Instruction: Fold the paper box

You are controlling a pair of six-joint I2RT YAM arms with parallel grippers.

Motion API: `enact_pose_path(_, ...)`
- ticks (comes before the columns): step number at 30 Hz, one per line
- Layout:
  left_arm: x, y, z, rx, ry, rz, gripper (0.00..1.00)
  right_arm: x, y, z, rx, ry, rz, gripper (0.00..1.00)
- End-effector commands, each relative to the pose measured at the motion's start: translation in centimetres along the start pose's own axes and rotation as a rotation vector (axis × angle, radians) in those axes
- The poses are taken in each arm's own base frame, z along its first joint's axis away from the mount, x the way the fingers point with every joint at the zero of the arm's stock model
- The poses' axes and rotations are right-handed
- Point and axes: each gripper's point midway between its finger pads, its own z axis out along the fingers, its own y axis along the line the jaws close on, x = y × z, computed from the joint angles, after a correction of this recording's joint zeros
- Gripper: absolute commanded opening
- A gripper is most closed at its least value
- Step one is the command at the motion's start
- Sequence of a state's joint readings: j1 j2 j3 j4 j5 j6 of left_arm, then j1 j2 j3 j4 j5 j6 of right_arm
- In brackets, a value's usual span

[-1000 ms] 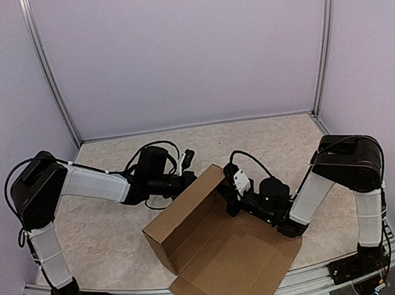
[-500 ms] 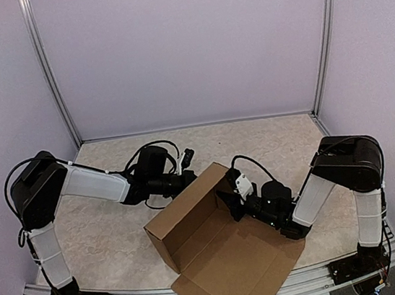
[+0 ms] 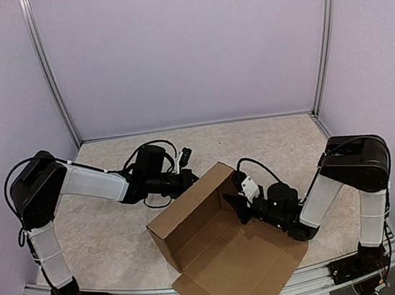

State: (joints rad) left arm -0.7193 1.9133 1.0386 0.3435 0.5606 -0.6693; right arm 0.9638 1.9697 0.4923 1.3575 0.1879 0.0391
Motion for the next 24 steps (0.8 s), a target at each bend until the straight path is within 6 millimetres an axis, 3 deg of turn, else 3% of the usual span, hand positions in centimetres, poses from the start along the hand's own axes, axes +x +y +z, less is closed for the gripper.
enact_pose_path(1,-0.1,0.0,-0.1,-0.001,-0.006,0.007,0.01,-5.9,0.0,-1.2,0.001,-0.218,0.037,0.21)
enact_pose_path(4,0.0,-0.3,0.0,0.005,-0.002,0.01,0.01,-6.2,0.1,-1.3,-0.004,-0.223,0.036,0.16)
enact_pose_path(7,0.1,-0.8,0.2,0.015,0.003,0.014,0.01,-6.4,0.3,-1.3,-0.01,-0.227,0.033,0.0)
enact_pose_path(16,0.5,-3.6,0.9,0.089,0.018,0.024,0.01,-7.0,0.4,-0.9,-0.012,-0.245,0.021,0.0)
enact_pose_path(24,1.3,-4.6,1.9,0.149,0.038,-0.001,0.01,-7.2,0.8,0.0,-0.023,-0.263,0.041,0.0)
